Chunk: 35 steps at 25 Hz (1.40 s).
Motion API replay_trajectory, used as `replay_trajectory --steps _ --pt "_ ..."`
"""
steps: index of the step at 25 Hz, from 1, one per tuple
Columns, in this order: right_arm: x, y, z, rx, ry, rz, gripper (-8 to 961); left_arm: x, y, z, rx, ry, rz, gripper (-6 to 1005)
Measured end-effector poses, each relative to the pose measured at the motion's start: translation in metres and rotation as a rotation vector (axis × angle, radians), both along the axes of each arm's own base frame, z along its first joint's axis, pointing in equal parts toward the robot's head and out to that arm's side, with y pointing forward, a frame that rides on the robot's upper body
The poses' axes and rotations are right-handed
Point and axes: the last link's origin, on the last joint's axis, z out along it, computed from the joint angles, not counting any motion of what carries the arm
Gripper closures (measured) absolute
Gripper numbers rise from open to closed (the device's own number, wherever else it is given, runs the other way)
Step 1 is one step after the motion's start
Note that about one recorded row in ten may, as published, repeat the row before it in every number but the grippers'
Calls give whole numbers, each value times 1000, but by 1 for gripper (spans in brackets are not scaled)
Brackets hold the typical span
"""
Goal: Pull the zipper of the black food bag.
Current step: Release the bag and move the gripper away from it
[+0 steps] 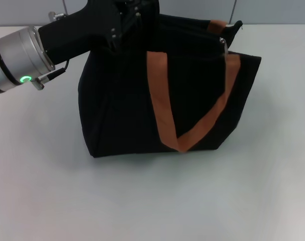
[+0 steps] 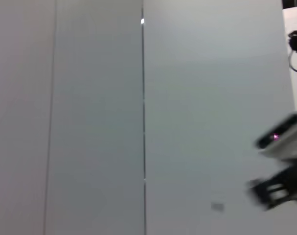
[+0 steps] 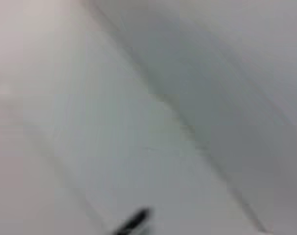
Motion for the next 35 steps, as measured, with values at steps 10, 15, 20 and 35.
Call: replay_trajectory --steps 10,15,20,35 --pt "42 -68 -52 160 -29 464 290 -6 6 8 -50 27 73 965" --pt "64 -94 -92 147 -119 472 190 -19 5 8 -74 44 144 964" --pt "73 -97 -108 131 -166 447 191 -27 7 9 -61 47 198 964" --pt "82 -92 -124 144 -242 426 191 -76 -17 49 -115 68 357 679"
